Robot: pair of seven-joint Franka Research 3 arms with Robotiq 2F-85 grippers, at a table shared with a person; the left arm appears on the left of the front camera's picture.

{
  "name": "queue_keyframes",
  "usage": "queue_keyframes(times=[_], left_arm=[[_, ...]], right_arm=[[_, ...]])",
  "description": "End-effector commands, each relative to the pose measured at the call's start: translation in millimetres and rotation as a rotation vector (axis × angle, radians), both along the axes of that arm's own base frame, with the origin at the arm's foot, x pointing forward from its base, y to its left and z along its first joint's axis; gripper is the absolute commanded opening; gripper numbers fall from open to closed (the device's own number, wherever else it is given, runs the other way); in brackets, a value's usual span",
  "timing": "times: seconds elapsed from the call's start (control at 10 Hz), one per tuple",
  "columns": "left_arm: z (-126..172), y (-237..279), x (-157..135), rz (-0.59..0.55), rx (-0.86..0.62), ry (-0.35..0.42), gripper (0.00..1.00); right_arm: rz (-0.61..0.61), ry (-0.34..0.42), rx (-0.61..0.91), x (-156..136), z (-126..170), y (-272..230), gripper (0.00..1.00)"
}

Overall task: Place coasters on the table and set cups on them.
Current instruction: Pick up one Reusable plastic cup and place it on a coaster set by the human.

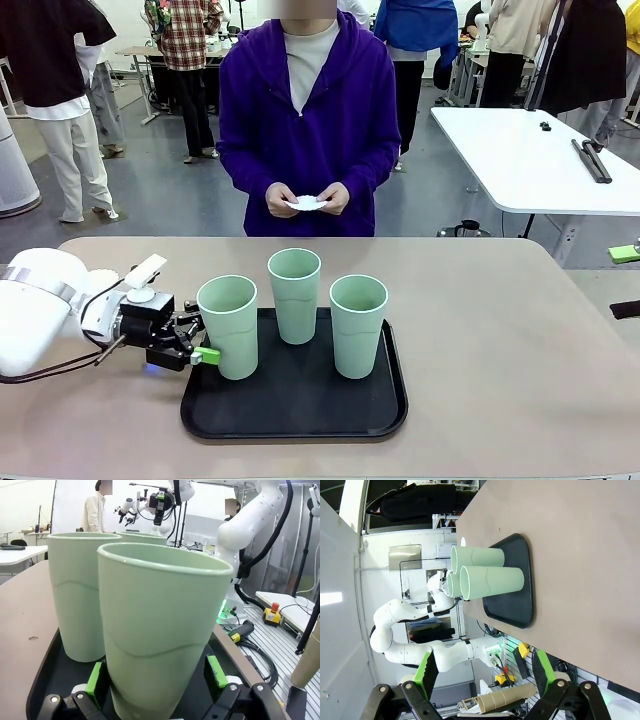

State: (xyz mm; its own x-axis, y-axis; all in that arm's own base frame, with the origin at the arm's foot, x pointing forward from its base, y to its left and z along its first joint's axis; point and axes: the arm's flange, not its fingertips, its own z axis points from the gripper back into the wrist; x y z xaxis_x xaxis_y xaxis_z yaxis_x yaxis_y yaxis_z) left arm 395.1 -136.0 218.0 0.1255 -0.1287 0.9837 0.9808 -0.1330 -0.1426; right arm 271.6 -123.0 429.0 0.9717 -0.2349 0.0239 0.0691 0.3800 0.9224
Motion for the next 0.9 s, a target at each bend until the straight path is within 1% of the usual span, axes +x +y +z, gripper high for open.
queue_keyframes(times=[0.0, 0.2, 0.6, 0.7, 0.8], left_arm=[[-3.5, -14.2, 2.9, 0.008, 0.009, -0.007, 1.00], [-4.5, -25.1, 1.6, -0.001, 0.005, -0.027, 1.00], [-4.9, -42.0, -1.4, -0.022, -0.021, -0.029, 1.00], [-5.4, -43.7, -2.3, -0.035, -0.027, -0.035, 0.75], [-5.1, -43.7, -2.3, -0.035, -0.030, -0.026, 0.40]], right_arm=[[-0.004, -0.004, 0.017, 1.6, 1.4, 0.2, 1.00], [-0.004, -0.004, 0.017, 1.6, 1.4, 0.2, 1.00], [-0.004, -0.004, 0.017, 1.6, 1.4, 0.2, 1.00], [-0.004, -0.004, 0.017, 1.6, 1.4, 0.2, 1.00], [-0.004, -0.004, 0.017, 1.6, 1.4, 0.2, 1.00]])
